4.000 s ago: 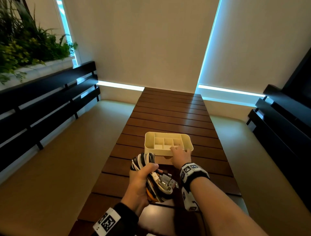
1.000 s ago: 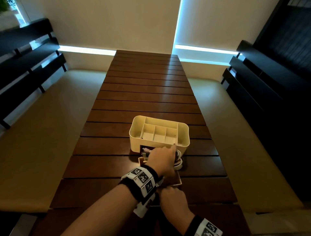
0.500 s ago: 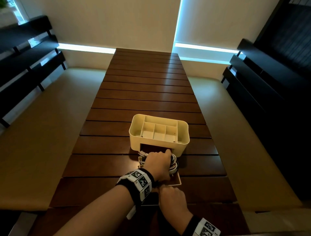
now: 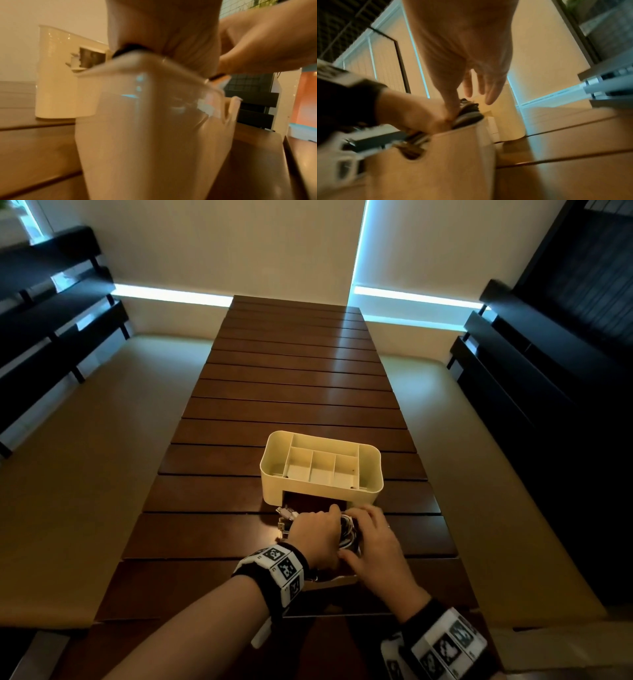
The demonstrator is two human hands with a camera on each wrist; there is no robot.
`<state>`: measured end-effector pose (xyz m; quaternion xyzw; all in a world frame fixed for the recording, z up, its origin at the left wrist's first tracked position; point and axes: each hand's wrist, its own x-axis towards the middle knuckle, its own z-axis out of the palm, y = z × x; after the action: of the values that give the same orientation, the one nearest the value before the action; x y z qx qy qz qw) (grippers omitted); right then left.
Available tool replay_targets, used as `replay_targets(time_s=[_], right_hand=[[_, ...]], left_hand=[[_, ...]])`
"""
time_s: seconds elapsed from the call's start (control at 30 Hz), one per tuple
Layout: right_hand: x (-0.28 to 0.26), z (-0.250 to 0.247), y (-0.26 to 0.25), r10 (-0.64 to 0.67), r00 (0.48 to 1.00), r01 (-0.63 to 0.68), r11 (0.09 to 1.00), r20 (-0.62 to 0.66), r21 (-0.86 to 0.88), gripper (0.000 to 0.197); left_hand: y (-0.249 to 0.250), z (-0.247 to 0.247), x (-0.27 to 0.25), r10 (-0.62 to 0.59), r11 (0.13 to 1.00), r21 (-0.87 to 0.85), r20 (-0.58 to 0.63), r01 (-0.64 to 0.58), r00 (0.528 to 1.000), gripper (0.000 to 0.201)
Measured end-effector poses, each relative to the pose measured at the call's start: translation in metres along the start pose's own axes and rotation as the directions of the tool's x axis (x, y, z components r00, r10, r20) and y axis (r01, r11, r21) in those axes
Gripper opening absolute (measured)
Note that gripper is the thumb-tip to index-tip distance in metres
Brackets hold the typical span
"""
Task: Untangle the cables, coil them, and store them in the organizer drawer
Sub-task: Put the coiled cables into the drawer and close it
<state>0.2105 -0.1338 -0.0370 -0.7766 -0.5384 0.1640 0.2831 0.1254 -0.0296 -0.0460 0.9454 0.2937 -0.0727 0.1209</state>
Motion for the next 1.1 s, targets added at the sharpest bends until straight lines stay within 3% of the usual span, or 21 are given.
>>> replay_targets(time_s=[0.1, 0.27, 0.4, 0.5, 0.57, 0.73, 0.83, 0.97, 1.03, 1.1], right_hand=[[0.013, 0.000, 0.006, -0.010, 0.985, 0.002, 0.999, 0.173, 0.046, 0.051], [0.017, -0.002, 0.011, -0.070, 0.982, 0.078, 0.996, 0.177, -0.039, 0.044], [0.016, 0.002, 0.012, -0.102, 0.984, 0.116, 0.989, 0.145, -0.087, 0.035], [0.016, 0.002, 0.009, -0.101, 0.984, 0.121, 0.984, 0.143, -0.132, 0.035], [0.017, 0.002, 0.006, -0.107, 0.984, 0.128, 0.980, 0.143, -0.150, 0.035], [0.020, 0.002, 0.002, -0.083, 0.987, 0.105, 0.982, 0.139, -0.157, 0.031], [0.023, 0.002, 0.006, -0.060, 0.990, 0.073, 0.993, 0.131, -0.096, 0.039], [0.009, 0.010, 0.010, -0.115, 0.990, 0.131, 0.966, 0.081, -0.225, 0.031], [-0.001, 0.014, 0.014, -0.161, 0.981, 0.182, 0.954, 0.104, -0.238, 0.033], [-0.005, 0.013, 0.019, -0.184, 0.975, 0.203, 0.964, 0.124, -0.170, 0.036]], left_hand=[[-0.003, 0.003, -0.002, 0.007, 1.000, -0.027, -0.053, -0.009, 0.999, 0.066], [-0.007, 0.011, -0.010, 0.084, 0.970, -0.208, -0.190, -0.124, 0.978, 0.075], [-0.025, 0.002, -0.023, 0.055, 0.842, -0.505, -0.267, -0.189, 0.962, 0.100], [-0.049, -0.003, -0.036, -0.023, 0.949, -0.314, -0.143, -0.023, 0.990, 0.117], [-0.057, 0.003, -0.047, -0.026, 0.973, -0.229, -0.040, 0.016, 0.999, 0.125], [-0.054, 0.019, -0.061, -0.028, 0.961, -0.278, -0.142, -0.013, 0.989, 0.109], [-0.051, 0.017, -0.063, -0.031, 0.966, -0.258, -0.093, 0.005, 0.995, 0.108], [-0.044, 0.013, -0.071, 0.000, 0.972, -0.233, -0.017, -0.004, 1.000, 0.114], [-0.042, 0.017, -0.076, 0.012, 0.979, -0.205, -0.036, -0.019, 0.999, 0.103], [-0.038, 0.021, -0.080, 0.001, 0.986, -0.164, -0.008, -0.002, 1.000, 0.076]])
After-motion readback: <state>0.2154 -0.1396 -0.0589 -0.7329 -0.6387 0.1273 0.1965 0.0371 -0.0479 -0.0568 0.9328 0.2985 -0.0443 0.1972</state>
